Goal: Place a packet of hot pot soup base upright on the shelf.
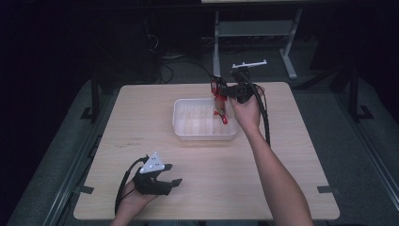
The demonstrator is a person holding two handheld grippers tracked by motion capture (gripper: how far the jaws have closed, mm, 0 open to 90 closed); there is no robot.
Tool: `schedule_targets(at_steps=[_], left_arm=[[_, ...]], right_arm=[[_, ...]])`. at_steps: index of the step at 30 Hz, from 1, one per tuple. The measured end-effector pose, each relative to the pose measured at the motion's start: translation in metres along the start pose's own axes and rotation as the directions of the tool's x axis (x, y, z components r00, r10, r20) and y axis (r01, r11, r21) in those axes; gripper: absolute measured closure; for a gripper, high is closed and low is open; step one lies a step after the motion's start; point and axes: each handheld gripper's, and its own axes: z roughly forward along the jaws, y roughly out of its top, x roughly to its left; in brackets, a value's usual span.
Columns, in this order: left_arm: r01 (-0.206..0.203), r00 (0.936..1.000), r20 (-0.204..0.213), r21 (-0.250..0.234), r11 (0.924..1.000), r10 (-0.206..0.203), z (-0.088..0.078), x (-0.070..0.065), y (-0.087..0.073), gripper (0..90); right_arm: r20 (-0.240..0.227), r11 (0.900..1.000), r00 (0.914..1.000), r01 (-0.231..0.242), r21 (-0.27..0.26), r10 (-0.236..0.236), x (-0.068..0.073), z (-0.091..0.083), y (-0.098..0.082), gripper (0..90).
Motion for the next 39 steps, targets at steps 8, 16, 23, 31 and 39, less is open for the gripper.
schedule_targets(at_steps=[8,16,23,31,39], left_arm=[[0.0,1.0,0.002,-0.002,1.0,0.0,0.0,0.0,0.0,35.0],[0.002,1.0,0.002,-0.003,1.0,-0.002,0.0,0.001,-0.001,35.0],[0.002,1.0,0.004,-0.004,1.0,-0.002,0.0,0.001,-0.001,35.0],[0.001,1.0,0.004,-0.005,1.0,-0.001,0.0,0.001,-0.001,35.0],[0.002,1.0,0.004,-0.007,1.0,-0.002,0.0,0.0,0.0,35.1]], right_arm=[[0.019,0.999,0.9987,-0.046,-0.018,0.047,0.0,0.013,-0.001,89.5],[0.032,0.999,0.999,-0.031,-0.014,0.032,0.008,0.027,-0.007,89.3],[0.036,0.999,0.9983,-0.044,-0.028,0.045,0.012,0.036,-0.017,89.1],[0.024,0.999,0.9988,-0.041,-0.029,0.041,0.013,0.039,-0.029,88.1],[0.033,1.0,0.9995,0.001,0.005,-0.001,0.012,0.036,-0.038,86.2]])
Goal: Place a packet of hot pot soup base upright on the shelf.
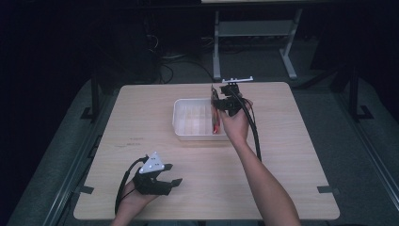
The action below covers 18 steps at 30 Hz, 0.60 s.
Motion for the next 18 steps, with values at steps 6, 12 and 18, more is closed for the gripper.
schedule_targets(at_steps=[6,12,18], left_arm=[[-0.002,1.0,0.0,0.009,1.0,0.002,0.0,0.001,-0.001,35.1],[-0.004,1.0,-0.001,0.009,0.9999,0.004,0.001,0.0,-0.001,35.1],[-0.004,1.0,-0.003,0.011,0.9999,0.004,0.0,0.0,-0.001,35.1]], right_arm=[[-0.021,1.0,0.9998,0.009,0.023,-0.008,-0.009,-0.003,-0.005,85.4],[-0.044,0.998,0.9988,0.024,0.057,-0.021,-0.011,-0.006,-0.008,84.3],[-0.071,0.996,0.9966,0.047,0.078,-0.042,-0.013,-0.01,-0.011,84.0]])
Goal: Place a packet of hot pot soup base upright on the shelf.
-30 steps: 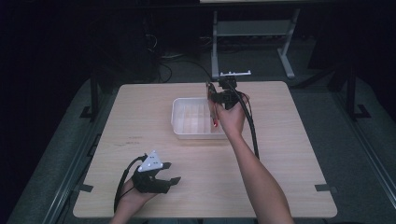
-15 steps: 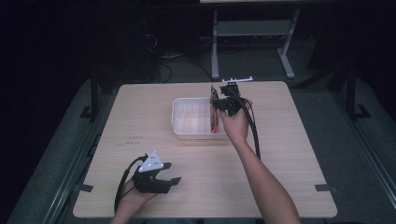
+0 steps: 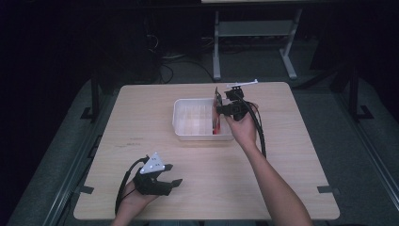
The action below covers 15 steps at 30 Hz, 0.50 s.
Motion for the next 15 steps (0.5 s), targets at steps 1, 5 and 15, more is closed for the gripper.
schedule_targets(at_steps=[1,5,15], left_arm=[[0.0,1.0,-0.001,0.0,1.0,0.0,0.0,0.0,0.0,35.1],[-0.001,1.0,0.002,0.001,1.0,0.001,0.001,0.0,0.0,35.1],[-0.002,1.0,0.002,0.006,1.0,0.002,0.002,-0.001,0.001,35.1]], right_arm=[[0.0,1.0,1.0,0.0,0.0,0.0,0.0,0.0,0.0,84.0],[-0.019,1.0,0.9998,0.004,0.016,-0.004,0.0,-0.004,0.0,82.8],[-0.038,0.999,0.999,0.025,0.022,-0.025,0.0,-0.012,-0.001,82.9]])
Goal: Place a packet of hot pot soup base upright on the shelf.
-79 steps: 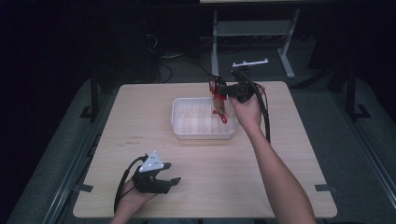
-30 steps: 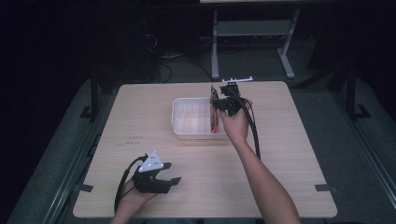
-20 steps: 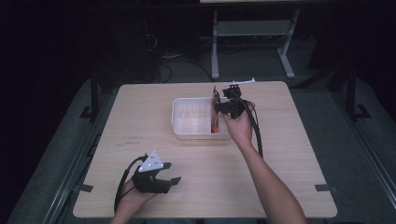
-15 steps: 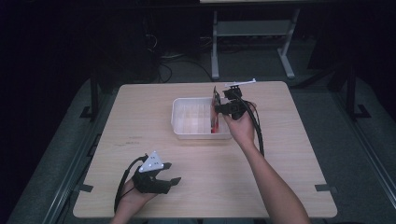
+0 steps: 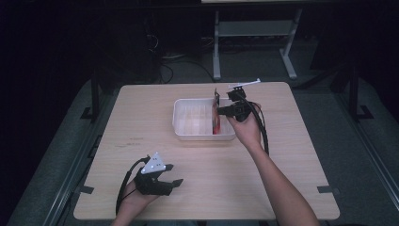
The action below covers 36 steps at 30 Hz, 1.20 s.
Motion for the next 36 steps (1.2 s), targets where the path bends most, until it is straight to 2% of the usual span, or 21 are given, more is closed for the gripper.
schedule_targets(at_steps=[10,22,24,36], left_arm=[[0.0,1.0,0.0,0.0,1.0,0.0,0.0,0.001,0.0,35.1],[0.003,1.0,0.0,0.003,1.0,-0.003,0.001,0.001,-0.001,35.1],[0.005,1.0,-0.001,0.005,1.0,-0.005,0.001,0.001,-0.001,35.1],[0.003,1.0,-0.006,0.005,1.0,-0.003,0.0,0.003,-0.001,35.1]], right_arm=[[-0.021,1.0,0.9998,0.003,-0.009,-0.004,-0.005,-0.006,-0.004,76.9],[-0.083,1.0,0.9965,0.013,-0.006,-0.013,-0.015,-0.019,-0.014,66.2],[-0.106,1.0,0.9942,0.012,-0.012,-0.013,-0.017,-0.023,-0.016,64.3],[-0.131,1.0,0.9911,0.019,-0.003,-0.019,-0.026,-0.03,-0.026,60.2]])
